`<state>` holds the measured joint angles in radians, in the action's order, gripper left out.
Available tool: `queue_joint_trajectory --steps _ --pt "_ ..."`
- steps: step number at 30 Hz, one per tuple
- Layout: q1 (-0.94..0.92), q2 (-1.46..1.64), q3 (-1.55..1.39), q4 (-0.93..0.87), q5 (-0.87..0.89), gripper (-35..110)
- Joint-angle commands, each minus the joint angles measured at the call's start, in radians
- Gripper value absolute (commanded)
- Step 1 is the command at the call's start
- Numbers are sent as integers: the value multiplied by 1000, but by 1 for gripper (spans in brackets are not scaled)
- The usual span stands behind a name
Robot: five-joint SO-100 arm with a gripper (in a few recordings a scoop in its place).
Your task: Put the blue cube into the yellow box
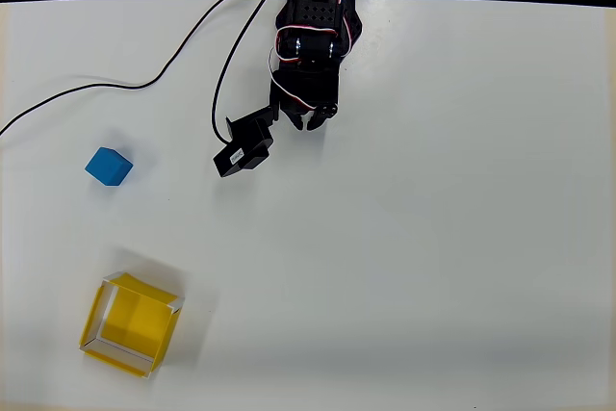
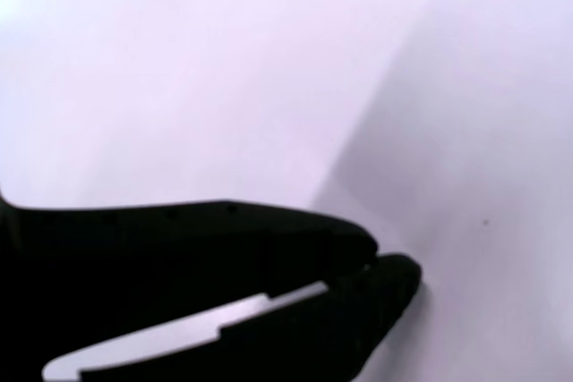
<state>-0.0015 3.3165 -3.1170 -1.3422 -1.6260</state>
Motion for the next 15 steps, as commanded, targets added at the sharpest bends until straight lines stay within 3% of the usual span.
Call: queue_joint_trajectory --steps 1,11,15 --pt "2 28 -28 -6 95 0" --pt "-12 28 -28 -5 23 1" --pt "-156 -11 -15 239 -46 6"
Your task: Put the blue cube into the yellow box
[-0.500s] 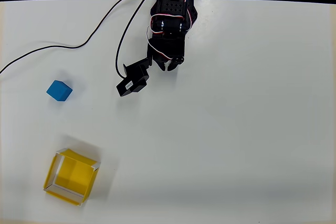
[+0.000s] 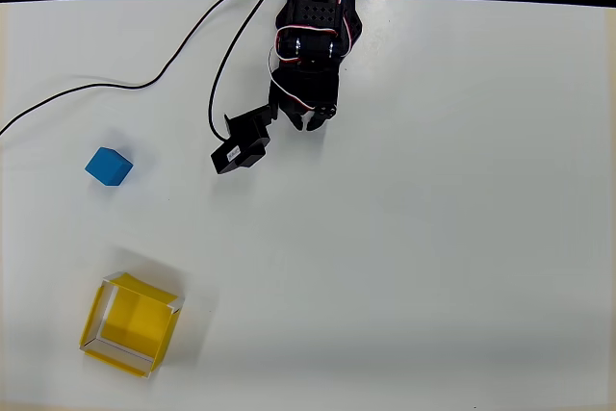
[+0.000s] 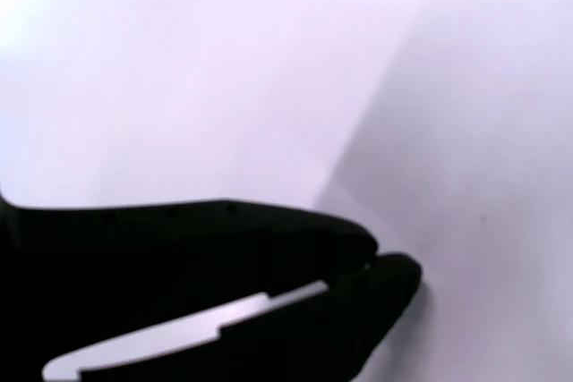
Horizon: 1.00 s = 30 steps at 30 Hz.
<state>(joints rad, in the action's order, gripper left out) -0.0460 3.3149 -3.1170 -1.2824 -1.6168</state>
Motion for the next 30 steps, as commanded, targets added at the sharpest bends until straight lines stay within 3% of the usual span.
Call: queue_joint_trajectory --steps 1,5,8,11,21,30 --pt "-150 -49 0 265 -78 7" --pt "-281 -261 117 595 -14 23" --pt "-374 -451 244 761 58 37" --pt "-477 -644 402 845 43 43" --pt "-767 -1140 699 1250 12 47" --pt "-959 -1419 861 1456 18 50"
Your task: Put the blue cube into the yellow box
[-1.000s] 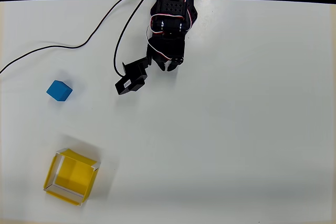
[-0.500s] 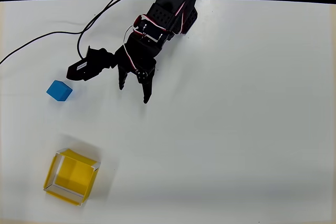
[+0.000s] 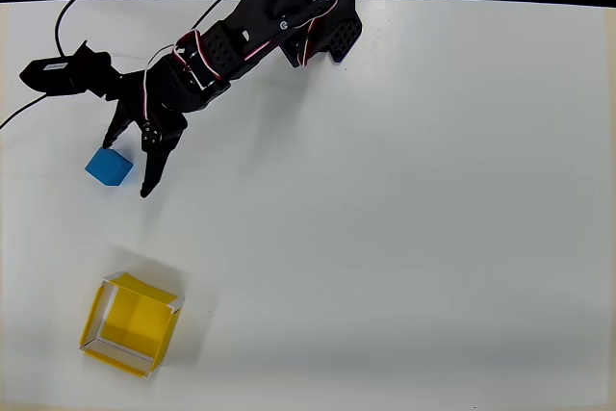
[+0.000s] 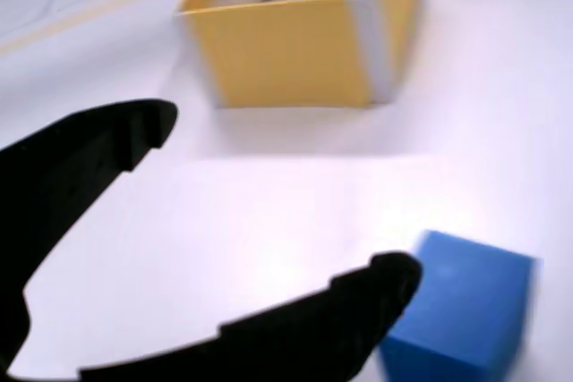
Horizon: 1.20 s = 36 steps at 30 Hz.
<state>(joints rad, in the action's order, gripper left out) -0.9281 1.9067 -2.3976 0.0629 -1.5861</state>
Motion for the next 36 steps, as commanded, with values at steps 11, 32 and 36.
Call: queue_joint_trajectory --steps 11,32,36 --pt "-117 -293 250 279 -2 57" --pt "-71 -632 314 609 -17 57" --pt "-58 -687 342 646 -17 57"
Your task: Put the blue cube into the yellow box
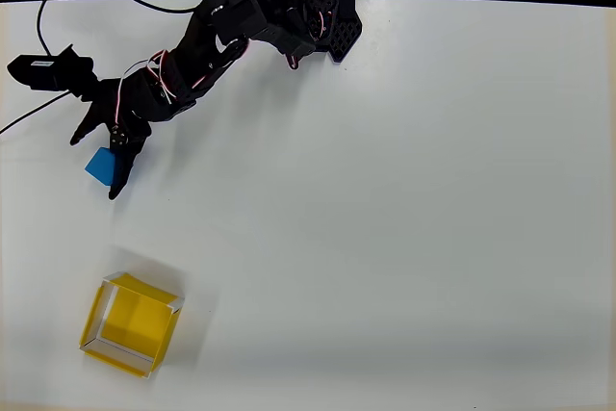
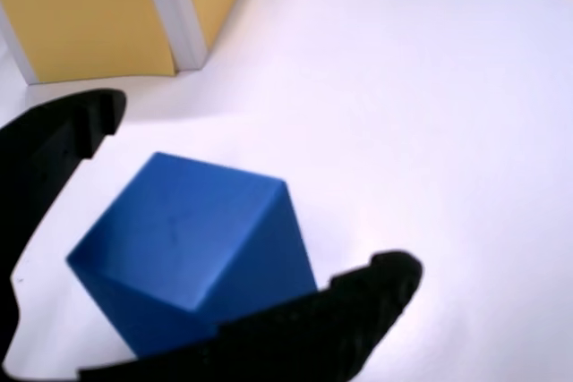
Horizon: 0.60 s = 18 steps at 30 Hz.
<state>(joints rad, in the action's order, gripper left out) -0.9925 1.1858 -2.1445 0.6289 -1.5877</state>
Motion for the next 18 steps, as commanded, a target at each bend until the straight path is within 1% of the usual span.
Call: queue_joint_trajectory --steps 1,8,18 --pt "9 17 91 101 -14 57" --pt "28 -75 166 120 0 56" --pt "58 -89 137 129 14 55"
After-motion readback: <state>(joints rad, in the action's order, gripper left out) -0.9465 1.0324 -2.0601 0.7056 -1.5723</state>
